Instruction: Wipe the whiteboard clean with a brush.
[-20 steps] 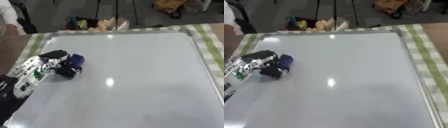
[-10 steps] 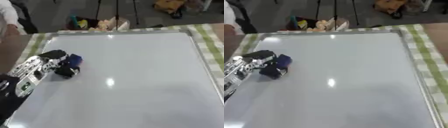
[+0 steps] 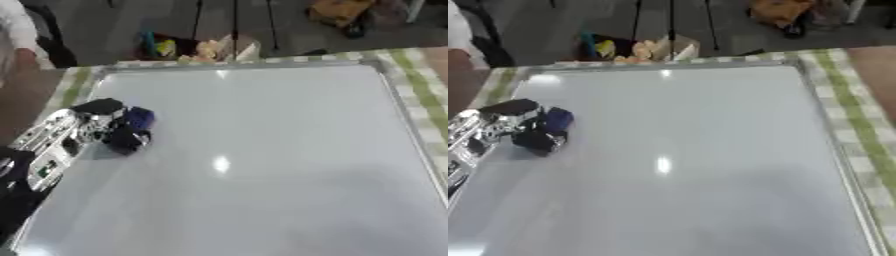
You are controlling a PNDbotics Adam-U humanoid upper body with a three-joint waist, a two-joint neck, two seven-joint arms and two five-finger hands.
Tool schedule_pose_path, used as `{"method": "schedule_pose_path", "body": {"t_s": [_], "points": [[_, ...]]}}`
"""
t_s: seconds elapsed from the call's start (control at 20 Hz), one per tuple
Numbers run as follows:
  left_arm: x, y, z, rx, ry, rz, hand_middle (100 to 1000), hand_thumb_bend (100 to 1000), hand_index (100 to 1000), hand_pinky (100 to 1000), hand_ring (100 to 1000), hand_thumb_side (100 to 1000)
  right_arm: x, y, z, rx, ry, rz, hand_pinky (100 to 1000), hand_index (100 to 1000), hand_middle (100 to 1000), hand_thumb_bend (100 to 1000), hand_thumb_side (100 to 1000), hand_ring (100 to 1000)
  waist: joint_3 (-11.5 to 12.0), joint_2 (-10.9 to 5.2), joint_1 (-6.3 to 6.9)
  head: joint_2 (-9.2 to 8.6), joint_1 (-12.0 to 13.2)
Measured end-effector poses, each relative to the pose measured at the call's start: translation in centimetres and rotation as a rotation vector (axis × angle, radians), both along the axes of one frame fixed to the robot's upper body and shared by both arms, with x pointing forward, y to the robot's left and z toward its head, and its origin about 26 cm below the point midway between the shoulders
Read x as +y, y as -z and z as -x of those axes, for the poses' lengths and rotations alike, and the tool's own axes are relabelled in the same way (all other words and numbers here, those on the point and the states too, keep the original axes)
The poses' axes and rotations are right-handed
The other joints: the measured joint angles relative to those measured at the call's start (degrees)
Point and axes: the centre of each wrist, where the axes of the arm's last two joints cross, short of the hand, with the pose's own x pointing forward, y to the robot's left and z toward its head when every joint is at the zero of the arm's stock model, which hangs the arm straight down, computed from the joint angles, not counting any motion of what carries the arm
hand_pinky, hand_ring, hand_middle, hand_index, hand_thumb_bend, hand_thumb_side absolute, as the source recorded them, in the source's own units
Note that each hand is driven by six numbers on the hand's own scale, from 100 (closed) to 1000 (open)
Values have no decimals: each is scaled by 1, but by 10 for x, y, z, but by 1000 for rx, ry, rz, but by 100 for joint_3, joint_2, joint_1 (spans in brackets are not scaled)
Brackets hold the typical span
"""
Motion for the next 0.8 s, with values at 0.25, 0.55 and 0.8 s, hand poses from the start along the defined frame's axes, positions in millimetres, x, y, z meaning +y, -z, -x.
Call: {"method": "schedule_pose_path", "body": {"t_s": [0.25,0.55,0.8], "points": [[9,0,-3,-6,-42,16,472,100,703,440,574,618,0,0,0,-2,0,-2,668,692,500,100,788,584,2,0,0,0,-3],[14,0,-5,-8,-59,23,471,100,701,439,573,621,0,0,0,-2,0,-2,668,692,500,100,789,585,7,0,-5,21,-2],[11,-2,-4,-4,-33,24,468,100,696,436,570,621,0,0,0,-2,0,-1,669,692,500,100,789,584,17,0,-34,65,41]]}}
